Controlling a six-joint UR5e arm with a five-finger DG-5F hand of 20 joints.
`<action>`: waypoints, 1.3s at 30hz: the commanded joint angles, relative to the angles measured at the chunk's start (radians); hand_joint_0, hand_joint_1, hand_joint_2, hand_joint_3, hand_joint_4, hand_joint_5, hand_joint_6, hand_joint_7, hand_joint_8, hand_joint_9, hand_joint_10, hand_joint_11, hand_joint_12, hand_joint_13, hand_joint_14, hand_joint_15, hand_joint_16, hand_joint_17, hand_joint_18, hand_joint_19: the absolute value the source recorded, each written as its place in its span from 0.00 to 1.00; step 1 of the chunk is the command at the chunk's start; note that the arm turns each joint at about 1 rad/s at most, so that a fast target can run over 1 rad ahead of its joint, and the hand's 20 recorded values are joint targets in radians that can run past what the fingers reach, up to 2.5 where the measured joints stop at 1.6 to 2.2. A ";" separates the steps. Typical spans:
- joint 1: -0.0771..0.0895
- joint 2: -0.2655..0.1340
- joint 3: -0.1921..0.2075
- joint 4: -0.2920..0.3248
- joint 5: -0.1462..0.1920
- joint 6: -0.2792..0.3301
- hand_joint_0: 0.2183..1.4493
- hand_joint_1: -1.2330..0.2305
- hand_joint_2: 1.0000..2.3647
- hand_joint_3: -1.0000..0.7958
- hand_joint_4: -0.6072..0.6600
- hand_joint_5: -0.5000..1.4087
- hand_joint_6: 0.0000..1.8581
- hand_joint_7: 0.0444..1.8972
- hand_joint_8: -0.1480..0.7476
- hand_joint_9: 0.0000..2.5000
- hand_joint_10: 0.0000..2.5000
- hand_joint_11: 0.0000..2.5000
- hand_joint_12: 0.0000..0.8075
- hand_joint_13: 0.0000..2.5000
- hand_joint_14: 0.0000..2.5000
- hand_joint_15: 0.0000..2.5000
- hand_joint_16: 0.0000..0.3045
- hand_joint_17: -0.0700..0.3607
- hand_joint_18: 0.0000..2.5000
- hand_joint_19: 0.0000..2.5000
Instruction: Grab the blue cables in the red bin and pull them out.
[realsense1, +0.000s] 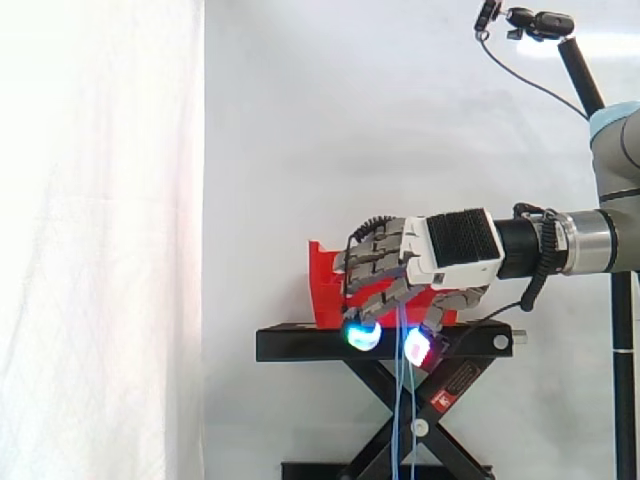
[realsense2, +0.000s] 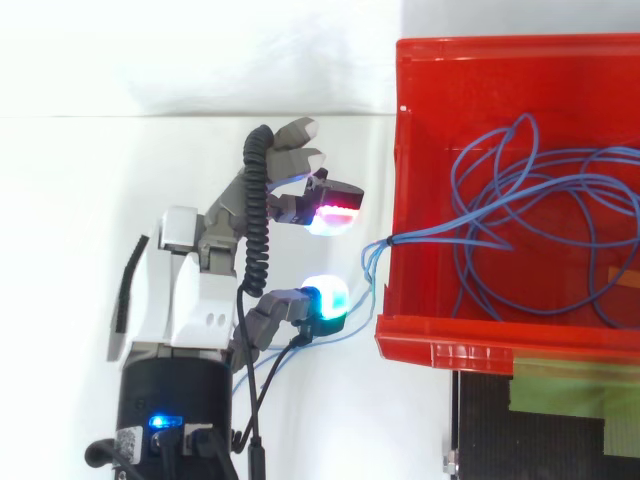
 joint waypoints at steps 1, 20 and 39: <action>0.003 0.000 0.000 0.001 -0.001 -0.002 0.42 0.17 0.00 0.00 0.50 0.71 0.01 0.29 0.42 0.27 0.01 0.17 0.43 0.22 0.01 0.13 0.17 0.43 0.22 0.25; -0.008 0.000 0.000 -0.114 -0.011 -0.068 0.44 0.14 0.00 0.00 0.48 0.73 0.01 0.30 0.40 0.29 0.01 0.17 0.42 0.22 0.01 0.13 0.17 0.43 0.22 0.24; -0.007 0.000 0.000 -0.077 -0.013 -0.102 0.43 0.09 0.00 0.00 0.48 0.70 0.01 0.32 0.41 0.29 0.01 0.19 0.42 0.22 0.01 0.13 0.17 0.43 0.23 0.24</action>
